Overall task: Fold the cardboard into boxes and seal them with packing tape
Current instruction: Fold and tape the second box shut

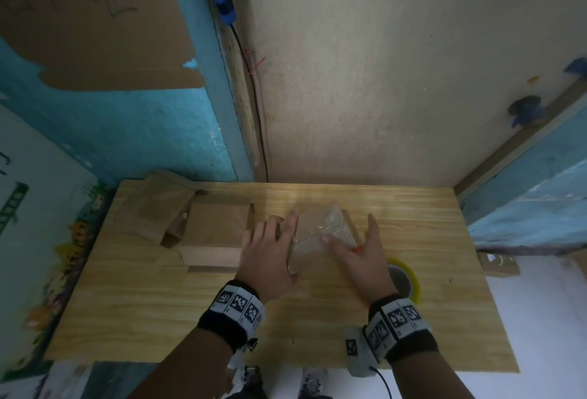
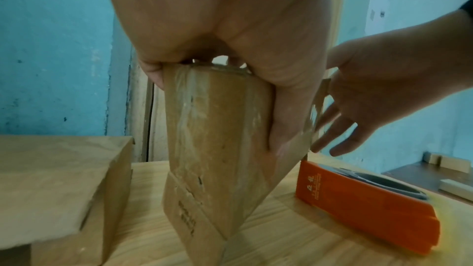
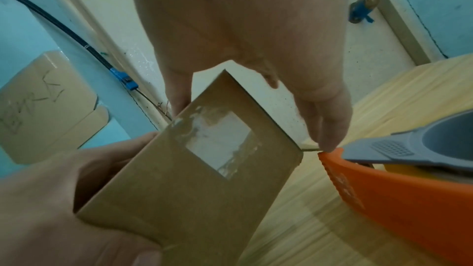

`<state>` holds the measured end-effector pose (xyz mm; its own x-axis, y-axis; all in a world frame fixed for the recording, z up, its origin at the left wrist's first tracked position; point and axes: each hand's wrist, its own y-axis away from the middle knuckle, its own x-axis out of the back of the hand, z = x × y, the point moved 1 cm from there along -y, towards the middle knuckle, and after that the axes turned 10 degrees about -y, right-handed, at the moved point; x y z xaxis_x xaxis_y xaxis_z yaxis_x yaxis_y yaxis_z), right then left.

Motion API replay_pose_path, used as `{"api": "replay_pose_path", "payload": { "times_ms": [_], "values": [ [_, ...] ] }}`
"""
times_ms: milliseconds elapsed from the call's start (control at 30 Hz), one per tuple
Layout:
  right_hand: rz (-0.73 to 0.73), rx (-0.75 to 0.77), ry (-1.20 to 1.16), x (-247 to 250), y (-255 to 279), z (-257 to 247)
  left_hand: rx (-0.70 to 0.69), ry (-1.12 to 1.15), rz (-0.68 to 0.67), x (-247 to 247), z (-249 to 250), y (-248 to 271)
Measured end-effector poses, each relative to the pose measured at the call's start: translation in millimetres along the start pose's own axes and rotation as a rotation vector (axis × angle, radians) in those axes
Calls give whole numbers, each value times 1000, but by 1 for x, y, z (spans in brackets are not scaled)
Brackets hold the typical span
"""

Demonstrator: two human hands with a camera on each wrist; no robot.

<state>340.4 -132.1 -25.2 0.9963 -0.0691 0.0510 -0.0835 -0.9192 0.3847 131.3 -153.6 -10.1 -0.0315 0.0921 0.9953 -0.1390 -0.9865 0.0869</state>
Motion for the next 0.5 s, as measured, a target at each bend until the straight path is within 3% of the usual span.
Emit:
{"api": "replay_pose_path", "payload": {
  "times_ms": [133, 267, 433, 500],
  "values": [
    [-89, 127, 13, -4, 7, -8, 5, 47, -51, 2, 3, -1],
    [-91, 152, -26, -4, 8, -15, 36, 204, -84, 6, 2, -3],
    [-86, 176, -121, -3, 8, -18, 96, 542, -21, 9, 0, 3],
    [-74, 157, -157, -2, 8, -17, 165, 691, 66, 12, 1, 6]
  ]
}}
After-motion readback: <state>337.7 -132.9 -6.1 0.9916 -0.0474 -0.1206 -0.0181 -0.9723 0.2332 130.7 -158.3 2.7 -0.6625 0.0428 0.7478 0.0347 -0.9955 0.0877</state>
